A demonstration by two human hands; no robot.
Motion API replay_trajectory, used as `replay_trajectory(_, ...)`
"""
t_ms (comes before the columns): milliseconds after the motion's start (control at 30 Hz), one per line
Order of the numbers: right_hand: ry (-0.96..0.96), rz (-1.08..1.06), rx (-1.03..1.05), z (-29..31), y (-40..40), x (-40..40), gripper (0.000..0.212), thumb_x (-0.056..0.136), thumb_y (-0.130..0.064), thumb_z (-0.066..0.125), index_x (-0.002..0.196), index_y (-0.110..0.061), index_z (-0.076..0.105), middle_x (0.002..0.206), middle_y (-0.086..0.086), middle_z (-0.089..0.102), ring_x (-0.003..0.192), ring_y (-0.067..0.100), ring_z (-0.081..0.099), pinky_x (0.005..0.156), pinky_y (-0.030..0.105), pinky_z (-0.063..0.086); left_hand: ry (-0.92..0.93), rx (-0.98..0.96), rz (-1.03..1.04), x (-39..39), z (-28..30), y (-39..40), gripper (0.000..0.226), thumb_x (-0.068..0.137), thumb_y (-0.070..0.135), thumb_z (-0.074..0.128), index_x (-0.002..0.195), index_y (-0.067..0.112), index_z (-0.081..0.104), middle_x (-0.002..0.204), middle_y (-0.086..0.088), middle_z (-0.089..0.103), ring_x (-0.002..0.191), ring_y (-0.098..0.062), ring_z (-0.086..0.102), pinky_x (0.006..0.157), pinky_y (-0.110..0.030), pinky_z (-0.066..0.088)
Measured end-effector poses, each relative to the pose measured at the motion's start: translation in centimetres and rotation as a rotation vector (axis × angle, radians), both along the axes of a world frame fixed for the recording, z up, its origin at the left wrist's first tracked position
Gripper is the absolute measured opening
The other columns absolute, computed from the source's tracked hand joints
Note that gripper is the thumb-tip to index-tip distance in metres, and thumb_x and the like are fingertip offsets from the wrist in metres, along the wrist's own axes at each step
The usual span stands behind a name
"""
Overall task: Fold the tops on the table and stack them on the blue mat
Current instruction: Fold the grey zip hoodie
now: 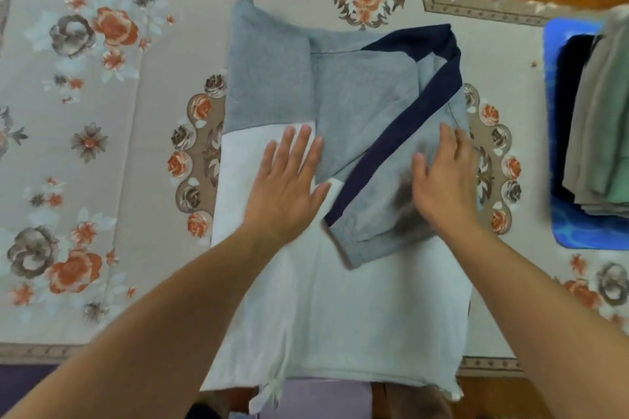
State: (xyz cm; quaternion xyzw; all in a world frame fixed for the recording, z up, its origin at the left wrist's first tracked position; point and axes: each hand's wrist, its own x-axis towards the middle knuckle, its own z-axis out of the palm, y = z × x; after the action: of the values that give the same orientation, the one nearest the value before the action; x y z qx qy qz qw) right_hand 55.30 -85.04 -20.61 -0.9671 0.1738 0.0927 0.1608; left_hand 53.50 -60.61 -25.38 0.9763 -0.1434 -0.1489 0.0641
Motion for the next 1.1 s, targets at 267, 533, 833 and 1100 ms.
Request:
replay_trajectory(267, 0.195, 0.002, 0.079, -2.2, -6.8, -2.7, 0.07, 0.102, -0.054, 0.033, 0.159, -0.031, 0.0, 0.168, 0.006, -0.004, 0.154, 0.03, -0.002, 0.124, 0.052, 0.009, 0.169, 0.046, 0.085, 2.0, 2.7, -2.3, 0.081, 0.097, 0.069, 0.01, 0.161, 0.023, -0.007, 0.169, -0.01, -0.012, 0.155, -0.033, -0.012, 0.125, -0.051, -0.004)
replay_trajectory(533, 0.161, 0.288, -0.186, -4.9, -7.0, -3.0, 0.071, 0.1, -0.064, 0.014, 0.16, -0.031, -0.005, 0.167, 0.006, -0.015, 0.152, 0.032, -0.017, 0.122, 0.049, -0.011, -0.063, 0.078, -0.463, 4.0, -0.2, -7.4, 0.068, 0.103, 0.064, 0.018, 0.162, 0.031, 0.013, 0.17, -0.007, -0.003, 0.157, -0.031, -0.006, 0.126, -0.053, 0.006)
replay_trajectory(833, 0.016, 0.032, 0.286, -2.6, -9.3, -2.9, 0.068, 0.099, -0.042, 0.051, 0.159, -0.031, 0.019, 0.166, -0.005, 0.004, 0.151, 0.019, 0.01, 0.123, 0.038, 0.014, 0.142, 0.168, -0.352, 8.2, 5.1, -11.7, 0.052, 0.097, 0.051, 0.039, 0.14, 0.022, 0.045, 0.149, -0.008, 0.04, 0.135, -0.032, 0.038, 0.11, -0.044, 0.035)
replay_trajectory(1100, -0.013, -0.573, 0.56, -1.4, -12.8, -6.9, 0.015, 0.092, -0.027, 0.066, 0.106, -0.024, 0.063, 0.091, -0.004, 0.066, 0.09, 0.018, 0.062, 0.086, 0.038, 0.051, -0.231, 0.108, -0.775, 19.5, 6.1, -21.5, 0.037, 0.095, 0.013, 0.051, 0.13, 0.021, 0.056, 0.126, -0.004, 0.058, 0.117, -0.027, 0.051, 0.089, -0.04, 0.045)
